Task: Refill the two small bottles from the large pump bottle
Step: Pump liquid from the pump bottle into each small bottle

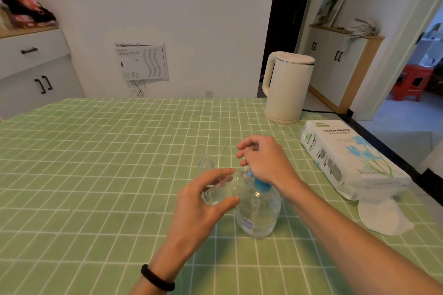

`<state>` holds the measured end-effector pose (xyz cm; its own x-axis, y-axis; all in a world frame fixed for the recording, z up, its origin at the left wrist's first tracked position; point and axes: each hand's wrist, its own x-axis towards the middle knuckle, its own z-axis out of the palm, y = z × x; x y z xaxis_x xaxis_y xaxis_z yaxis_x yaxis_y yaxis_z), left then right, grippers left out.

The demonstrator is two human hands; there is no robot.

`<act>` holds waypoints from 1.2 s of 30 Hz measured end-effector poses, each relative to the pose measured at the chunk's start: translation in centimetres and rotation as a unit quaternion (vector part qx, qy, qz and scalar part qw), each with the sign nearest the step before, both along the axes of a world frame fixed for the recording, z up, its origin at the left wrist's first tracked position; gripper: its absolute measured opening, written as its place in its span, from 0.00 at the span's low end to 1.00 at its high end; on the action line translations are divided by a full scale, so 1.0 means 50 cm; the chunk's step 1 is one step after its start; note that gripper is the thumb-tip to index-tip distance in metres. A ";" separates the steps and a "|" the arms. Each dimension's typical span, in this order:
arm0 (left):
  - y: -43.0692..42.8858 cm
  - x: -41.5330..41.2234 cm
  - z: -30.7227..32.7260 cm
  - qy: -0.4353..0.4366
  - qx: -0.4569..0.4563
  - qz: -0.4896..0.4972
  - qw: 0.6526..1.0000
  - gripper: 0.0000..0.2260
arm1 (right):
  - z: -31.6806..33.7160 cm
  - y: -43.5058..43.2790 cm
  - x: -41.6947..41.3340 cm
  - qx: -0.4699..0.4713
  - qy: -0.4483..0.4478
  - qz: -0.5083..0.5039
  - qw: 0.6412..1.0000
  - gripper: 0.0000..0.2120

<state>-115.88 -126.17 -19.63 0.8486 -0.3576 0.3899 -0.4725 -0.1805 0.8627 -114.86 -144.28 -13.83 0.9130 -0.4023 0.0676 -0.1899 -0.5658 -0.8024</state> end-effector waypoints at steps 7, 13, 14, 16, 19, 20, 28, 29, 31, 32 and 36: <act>0.003 0.000 0.014 -0.007 0.001 -0.004 1.000 0.21 | 0.023 0.000 0.004 -0.043 -0.007 0.011 0.999 0.09; 0.004 0.005 0.009 -0.010 0.003 -0.004 1.000 0.21 | 0.012 -0.003 0.008 -0.017 -0.015 0.008 1.000 0.11; 0.004 0.006 0.007 -0.010 0.004 -0.003 1.000 0.21 | 0.007 -0.003 0.008 -0.012 -0.012 0.007 1.000 0.11; 0.002 0.008 0.002 -0.005 0.006 -0.005 1.000 0.22 | -0.001 -0.004 0.005 -0.001 -0.001 0.006 1.000 0.12; 0.002 0.007 -0.003 -0.002 0.007 -0.010 1.000 0.22 | -0.005 -0.005 0.004 -0.002 -0.005 0.000 1.000 0.13; 0.002 0.007 -0.003 -0.003 0.009 -0.009 1.000 0.22 | -0.004 -0.004 0.004 -0.002 -0.006 -0.001 1.000 0.13; 0.004 0.001 0.006 -0.006 0.008 -0.004 1.000 0.21 | 0.014 0.002 -0.003 -0.021 0.000 0.009 1.000 0.11; 0.004 0.001 0.009 -0.009 0.007 -0.004 1.000 0.21 | 0.019 0.003 -0.002 -0.028 -0.001 0.009 1.000 0.10; 0.005 0.002 0.014 -0.012 0.007 -0.004 1.000 0.21 | 0.028 0.005 0.000 -0.042 -0.005 0.011 0.999 0.09; 0.005 0.002 0.015 -0.012 0.008 -0.005 1.000 0.21 | 0.030 0.006 0.002 -0.045 -0.006 0.012 0.999 0.09; 0.005 0.001 0.012 -0.014 0.010 -0.006 1.000 0.21 | 0.026 0.002 0.005 -0.025 -0.001 0.010 1.000 0.09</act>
